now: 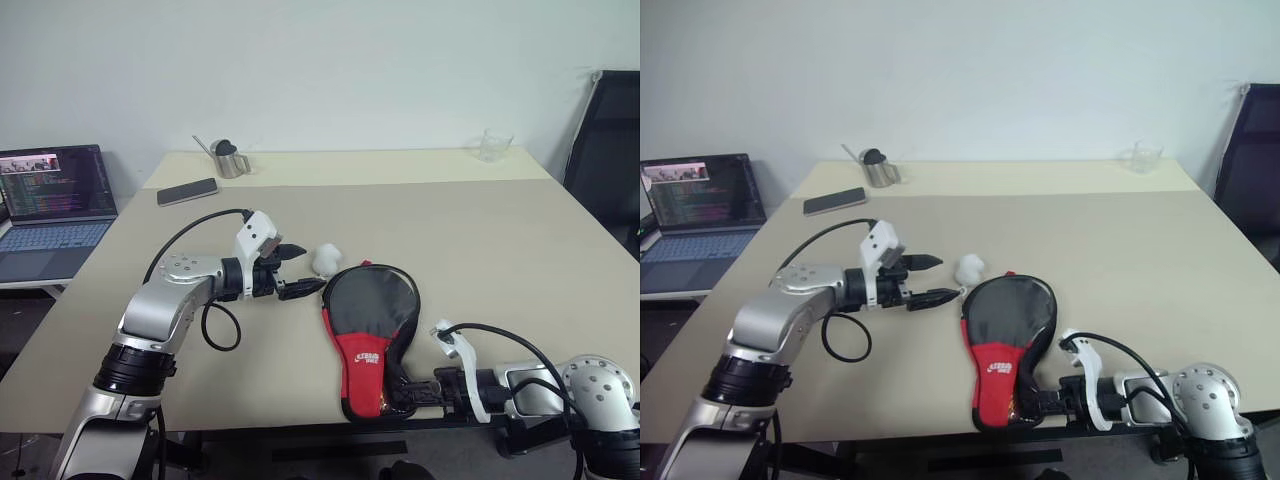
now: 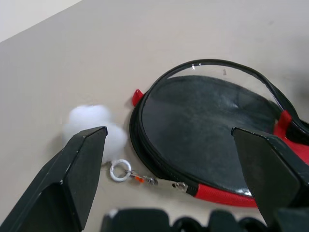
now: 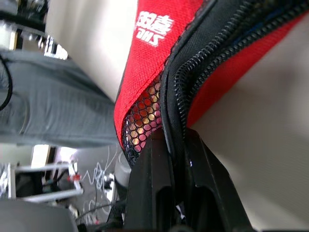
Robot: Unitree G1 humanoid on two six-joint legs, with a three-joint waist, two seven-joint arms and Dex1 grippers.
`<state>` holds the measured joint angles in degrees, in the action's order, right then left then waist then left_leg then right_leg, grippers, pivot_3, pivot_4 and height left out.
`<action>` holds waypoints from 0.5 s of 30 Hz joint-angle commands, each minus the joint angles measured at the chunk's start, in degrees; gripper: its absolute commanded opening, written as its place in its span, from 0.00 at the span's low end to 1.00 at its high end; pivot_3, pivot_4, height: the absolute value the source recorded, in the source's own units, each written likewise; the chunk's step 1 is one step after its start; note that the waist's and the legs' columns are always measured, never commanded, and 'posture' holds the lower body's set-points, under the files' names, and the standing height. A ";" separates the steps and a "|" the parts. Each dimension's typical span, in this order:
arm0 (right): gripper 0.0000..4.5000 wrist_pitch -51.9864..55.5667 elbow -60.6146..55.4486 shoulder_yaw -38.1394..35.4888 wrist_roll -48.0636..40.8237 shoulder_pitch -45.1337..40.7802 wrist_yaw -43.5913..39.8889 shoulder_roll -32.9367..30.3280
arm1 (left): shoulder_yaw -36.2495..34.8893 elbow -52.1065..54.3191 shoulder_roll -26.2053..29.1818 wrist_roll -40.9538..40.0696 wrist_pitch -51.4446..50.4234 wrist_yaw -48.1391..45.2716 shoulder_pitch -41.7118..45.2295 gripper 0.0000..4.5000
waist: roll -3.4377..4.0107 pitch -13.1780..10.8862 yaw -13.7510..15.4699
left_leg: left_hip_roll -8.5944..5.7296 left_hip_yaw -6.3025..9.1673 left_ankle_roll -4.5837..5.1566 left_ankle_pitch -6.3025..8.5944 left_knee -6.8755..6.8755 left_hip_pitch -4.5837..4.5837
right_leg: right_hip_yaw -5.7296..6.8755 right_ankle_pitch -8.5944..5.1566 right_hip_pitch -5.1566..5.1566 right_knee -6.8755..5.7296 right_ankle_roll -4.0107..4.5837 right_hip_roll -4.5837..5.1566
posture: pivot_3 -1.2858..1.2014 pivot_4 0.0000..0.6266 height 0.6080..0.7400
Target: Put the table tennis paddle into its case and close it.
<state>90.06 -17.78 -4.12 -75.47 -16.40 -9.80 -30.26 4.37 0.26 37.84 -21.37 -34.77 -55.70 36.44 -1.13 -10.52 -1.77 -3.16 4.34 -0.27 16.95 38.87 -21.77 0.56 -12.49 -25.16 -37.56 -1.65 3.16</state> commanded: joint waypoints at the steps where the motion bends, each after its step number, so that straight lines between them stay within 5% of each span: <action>1: 0.00 -1.34 -0.69 4.15 2.43 -1.67 -5.30 -0.82 | -0.67 1.87 0.77 0.09 0.14 -0.31 0.59 1.00 | 0.00 0.00 0.01 | 0.00 0.00 0.00 0.00 0.00 0.01 | 0.00 0.00 0.00 -0.01 0.00 0.00 | 0.52 0.24 1.00; 15: 0.00 -7.73 0.71 9.82 14.95 -3.54 -16.91 -5.42 | -0.45 1.12 0.83 0.34 0.12 -0.46 1.62 1.00 | -0.01 0.01 0.05 | -0.01 0.01 -0.01 0.00 0.04 0.00 | 0.00 0.00 0.00 -0.01 0.00 0.01 | 0.52 0.24 1.00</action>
<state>83.03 -17.08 5.43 -61.82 -19.19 -25.45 -34.78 4.38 0.31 38.26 -21.24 -35.07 -55.80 36.49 -1.14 -10.51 -1.72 -3.17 4.35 -0.28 16.95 38.92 -21.77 0.56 -12.49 -25.15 -37.57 -1.65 3.17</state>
